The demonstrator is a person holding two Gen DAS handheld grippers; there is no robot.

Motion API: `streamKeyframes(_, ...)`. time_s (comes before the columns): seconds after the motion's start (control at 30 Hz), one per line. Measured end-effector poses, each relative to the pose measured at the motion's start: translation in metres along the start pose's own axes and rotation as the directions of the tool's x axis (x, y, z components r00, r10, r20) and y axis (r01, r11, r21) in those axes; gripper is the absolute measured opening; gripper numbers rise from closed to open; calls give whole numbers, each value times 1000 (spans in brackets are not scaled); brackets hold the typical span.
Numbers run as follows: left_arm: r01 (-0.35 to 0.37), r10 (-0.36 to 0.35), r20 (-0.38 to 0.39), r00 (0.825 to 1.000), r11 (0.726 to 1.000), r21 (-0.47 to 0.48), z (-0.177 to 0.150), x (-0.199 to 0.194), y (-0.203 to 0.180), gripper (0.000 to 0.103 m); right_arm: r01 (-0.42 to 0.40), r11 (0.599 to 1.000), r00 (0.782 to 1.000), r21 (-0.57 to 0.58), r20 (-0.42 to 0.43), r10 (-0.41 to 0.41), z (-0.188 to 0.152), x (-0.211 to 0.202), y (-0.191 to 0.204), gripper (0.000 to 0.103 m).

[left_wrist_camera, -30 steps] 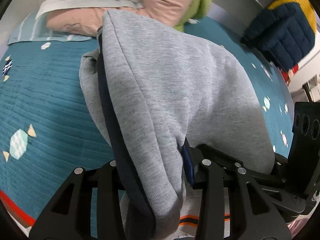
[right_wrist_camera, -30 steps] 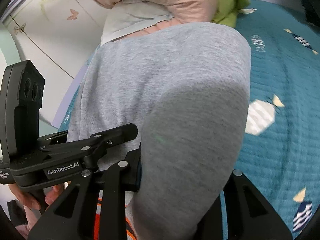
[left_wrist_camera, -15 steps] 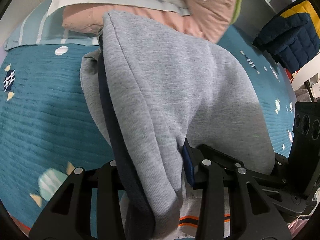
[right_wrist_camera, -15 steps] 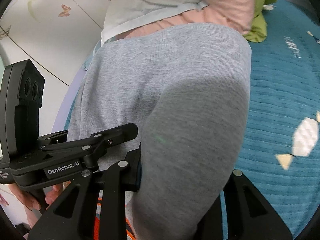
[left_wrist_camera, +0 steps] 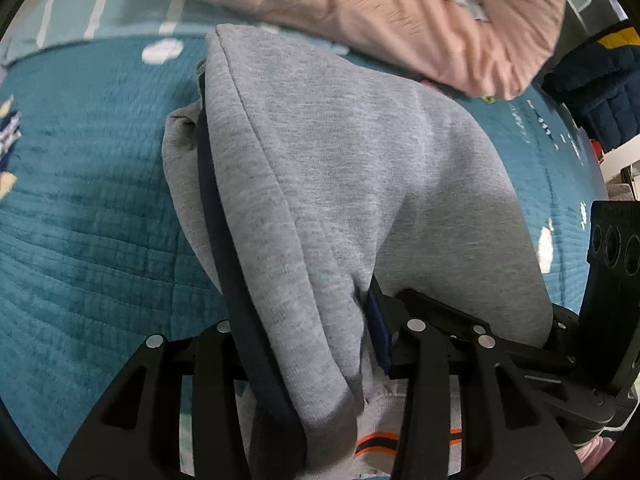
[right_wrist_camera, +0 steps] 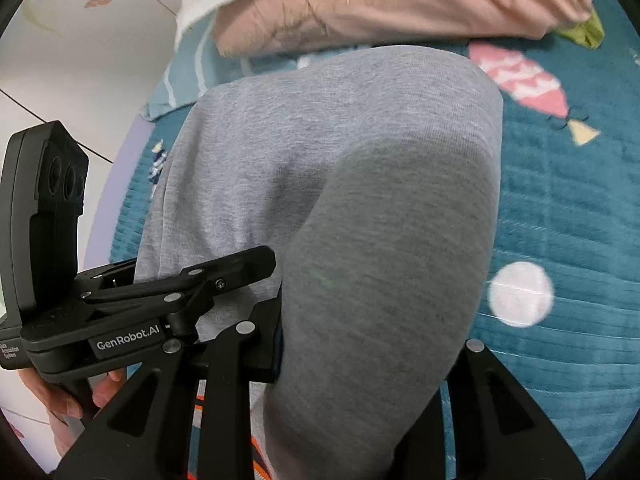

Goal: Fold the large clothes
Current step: 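Lift the hem with both grippers and fold it over toward the hood, then lower the folded bundle onto the quilt and open both grippers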

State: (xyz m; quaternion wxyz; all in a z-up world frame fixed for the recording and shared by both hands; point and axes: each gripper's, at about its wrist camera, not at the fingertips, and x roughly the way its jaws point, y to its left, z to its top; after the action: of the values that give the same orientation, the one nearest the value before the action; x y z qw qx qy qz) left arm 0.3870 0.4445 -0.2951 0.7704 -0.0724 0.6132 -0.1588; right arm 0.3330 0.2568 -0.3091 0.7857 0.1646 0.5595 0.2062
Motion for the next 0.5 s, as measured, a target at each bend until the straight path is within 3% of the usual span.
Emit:
streamKeyframes(0.17,26,-27,31,999,999,23,-4,7,11,57,21,999,1000,32,16,-22,-5,1,-14,50)
streamKeyframes(0.23,-16,14,49,999,999,35,-7,3,10,65,13,999,1000,33,16,-14,-7,-5,-17,53)
streamKeyframes(0.33,-90,86,66,994,994,59,-9,-9,2,66,49,999,998,3,41,-49,-12,-21,-14,54)
streamKeyframes(0.5,-145,139,96,986,988,59,-14,-34,-9,66,98,995,988,-13,117,-96,-16,-57,-16,54)
